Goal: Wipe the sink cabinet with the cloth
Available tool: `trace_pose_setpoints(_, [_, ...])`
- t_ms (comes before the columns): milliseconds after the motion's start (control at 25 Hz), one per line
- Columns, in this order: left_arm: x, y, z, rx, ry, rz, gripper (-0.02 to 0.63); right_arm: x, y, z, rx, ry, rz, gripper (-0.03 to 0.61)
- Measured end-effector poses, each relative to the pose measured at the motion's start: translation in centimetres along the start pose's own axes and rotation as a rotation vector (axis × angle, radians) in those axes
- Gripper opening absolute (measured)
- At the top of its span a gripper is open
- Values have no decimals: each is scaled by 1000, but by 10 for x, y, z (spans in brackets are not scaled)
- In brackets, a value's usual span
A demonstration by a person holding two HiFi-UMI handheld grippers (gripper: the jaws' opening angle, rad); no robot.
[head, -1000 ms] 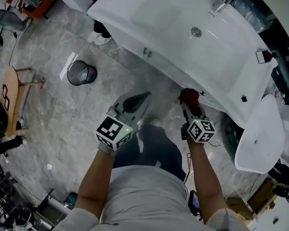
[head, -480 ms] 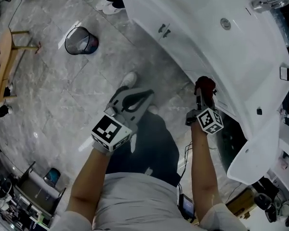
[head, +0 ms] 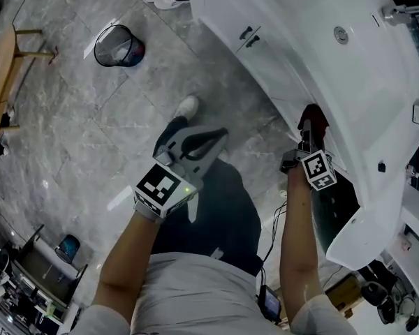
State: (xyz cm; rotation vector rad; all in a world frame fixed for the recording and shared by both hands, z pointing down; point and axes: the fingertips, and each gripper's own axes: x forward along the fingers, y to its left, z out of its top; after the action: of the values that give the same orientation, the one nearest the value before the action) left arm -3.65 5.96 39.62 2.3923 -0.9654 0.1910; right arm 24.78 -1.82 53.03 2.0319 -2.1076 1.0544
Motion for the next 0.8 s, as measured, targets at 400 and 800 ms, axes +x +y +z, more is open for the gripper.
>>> trace_pose_setpoints(400, [7,9,-10,-4,4,-5,11,19,-16,-5,70,2,-2,149])
trace_pose_setpoints(800, [9,36,-40,-5,72,-52,11,33,-24,-31,29,43,-9,143])
